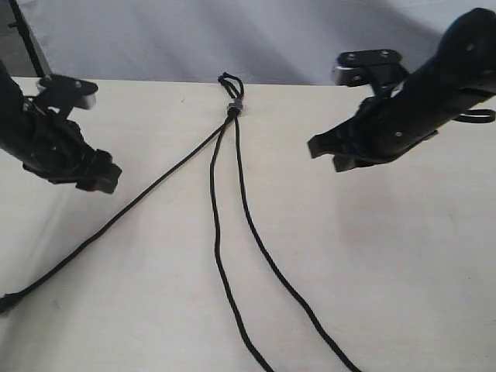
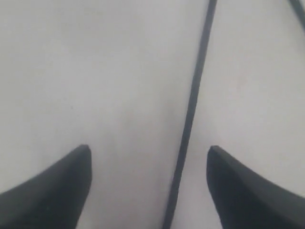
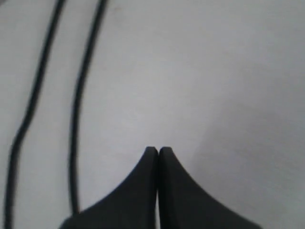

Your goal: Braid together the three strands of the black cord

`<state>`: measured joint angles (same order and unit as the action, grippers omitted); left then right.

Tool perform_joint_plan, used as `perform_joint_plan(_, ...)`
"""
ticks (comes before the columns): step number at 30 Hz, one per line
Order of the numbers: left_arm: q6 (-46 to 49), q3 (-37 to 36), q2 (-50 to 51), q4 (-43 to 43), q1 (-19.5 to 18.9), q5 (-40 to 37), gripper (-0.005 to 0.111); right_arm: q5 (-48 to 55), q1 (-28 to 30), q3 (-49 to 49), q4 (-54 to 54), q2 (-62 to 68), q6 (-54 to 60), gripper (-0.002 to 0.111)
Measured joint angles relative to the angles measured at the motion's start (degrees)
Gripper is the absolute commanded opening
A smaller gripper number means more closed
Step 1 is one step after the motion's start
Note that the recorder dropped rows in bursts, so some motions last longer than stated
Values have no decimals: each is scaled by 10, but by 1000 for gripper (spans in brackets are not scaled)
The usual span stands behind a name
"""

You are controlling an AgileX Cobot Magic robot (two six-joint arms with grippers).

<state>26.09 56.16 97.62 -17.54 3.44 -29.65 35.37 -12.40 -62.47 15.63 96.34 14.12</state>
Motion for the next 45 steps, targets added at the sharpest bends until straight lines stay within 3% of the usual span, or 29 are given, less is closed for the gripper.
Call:
perform_joint_plan(4,-1,6,-64,0,-1,0,29,4,-105,-8,4,6,0,2)
perform_joint_plan(7,-1,6,-102,-4,-9,-1,0,-2,-186,-10,-5,14,-9,15)
perform_joint_plan(10,-1,5,-118,-5,-28,-1,2,-3,-248,-10,-59,28,-88,37)
perform_joint_plan(12,-1,1,-120,-5,-40,1,2,-3,-279,-10,-112,41,-161,45)
perform_joint_plan(19,-1,-4,-120,-5,-56,2,2,12,-348,-10,-187,102,-295,43)
perform_joint_plan(27,-1,-4,-120,-7,-56,-1,2,21,-356,-13,-207,160,-338,43)
perform_joint_plan(29,-1,-4,-120,-9,-56,-1,2,22,-356,-15,-209,163,-339,34)
perform_joint_plan(32,-1,-4,-120,-9,-56,-1,2,23,-357,-18,-208,165,-339,5)
perform_joint_plan(33,-1,-4,-120,-9,-56,-2,2,23,-358,-18,-208,165,-334,0)
perform_joint_plan(39,-1,-4,-120,-9,-56,-3,2,53,-359,-21,-252,145,-302,0)
perform_joint_plan(45,-1,-4,-120,-9,-56,-6,2,62,-328,-47,-422,96,-319,0)
